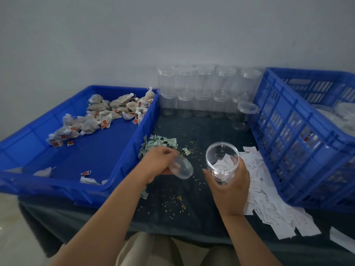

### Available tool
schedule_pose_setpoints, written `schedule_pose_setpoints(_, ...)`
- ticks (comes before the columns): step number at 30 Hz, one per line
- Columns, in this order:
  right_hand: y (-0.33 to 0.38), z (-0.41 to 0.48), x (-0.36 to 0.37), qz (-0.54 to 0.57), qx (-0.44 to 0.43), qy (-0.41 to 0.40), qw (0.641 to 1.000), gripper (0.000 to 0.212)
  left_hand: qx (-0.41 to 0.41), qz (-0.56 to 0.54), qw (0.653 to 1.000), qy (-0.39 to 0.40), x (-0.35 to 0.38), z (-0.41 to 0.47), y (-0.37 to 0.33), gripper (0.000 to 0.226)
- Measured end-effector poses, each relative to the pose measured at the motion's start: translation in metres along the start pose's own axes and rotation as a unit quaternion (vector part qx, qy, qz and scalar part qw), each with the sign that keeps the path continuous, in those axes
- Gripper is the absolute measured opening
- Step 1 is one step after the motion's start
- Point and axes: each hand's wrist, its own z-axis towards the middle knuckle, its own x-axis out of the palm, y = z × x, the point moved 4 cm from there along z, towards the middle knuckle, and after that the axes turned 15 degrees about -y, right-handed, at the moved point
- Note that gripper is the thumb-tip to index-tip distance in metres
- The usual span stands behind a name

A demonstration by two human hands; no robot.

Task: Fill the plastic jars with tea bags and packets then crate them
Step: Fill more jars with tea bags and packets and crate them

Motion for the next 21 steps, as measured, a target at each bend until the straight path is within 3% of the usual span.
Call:
schedule_pose_setpoints(3, 0.001, 0.0, -0.002, 0.046, 0.002, 0.043, 0.998, 0.103, 0.147, 0.13, 0.979, -0.06, 0.021, -0.008, 0.01, 0.022)
schedule_pose_setpoints(7, 0.002, -0.005, -0.001, 0.065, 0.019, 0.079, 0.995, 0.1, 0.325, 0.371, 0.865, -0.094, 0.048, -0.021, 0.012, 0.041)
schedule_pose_setpoints(9, 0.005, -0.005, 0.002, 0.068, 0.02, 0.095, 0.993, 0.1, 0.366, 0.42, 0.822, -0.123, 0.047, -0.023, -0.002, 0.054)
schedule_pose_setpoints(12, 0.007, -0.005, 0.003, 0.063, 0.018, 0.117, 0.991, 0.105, 0.362, 0.362, 0.84, -0.177, 0.014, -0.014, -0.045, 0.058)
schedule_pose_setpoints(14, 0.005, -0.008, 0.003, 0.067, 0.055, 0.134, 0.987, 0.107, 0.351, 0.291, 0.861, -0.226, -0.025, 0.002, -0.079, 0.051)
schedule_pose_setpoints(17, 0.005, -0.011, 0.004, 0.107, 0.082, 0.151, 0.979, 0.11, 0.324, 0.234, 0.864, -0.306, -0.086, 0.047, -0.118, 0.039)
schedule_pose_setpoints(19, 0.008, -0.012, 0.004, 0.127, 0.075, 0.165, 0.975, 0.105, 0.287, 0.271, 0.862, -0.318, -0.119, 0.088, -0.131, 0.033)
schedule_pose_setpoints(21, 0.009, -0.01, 0.005, 0.134, 0.071, 0.169, 0.974, 0.106, 0.251, 0.347, 0.86, -0.278, -0.136, 0.129, -0.129, 0.031)
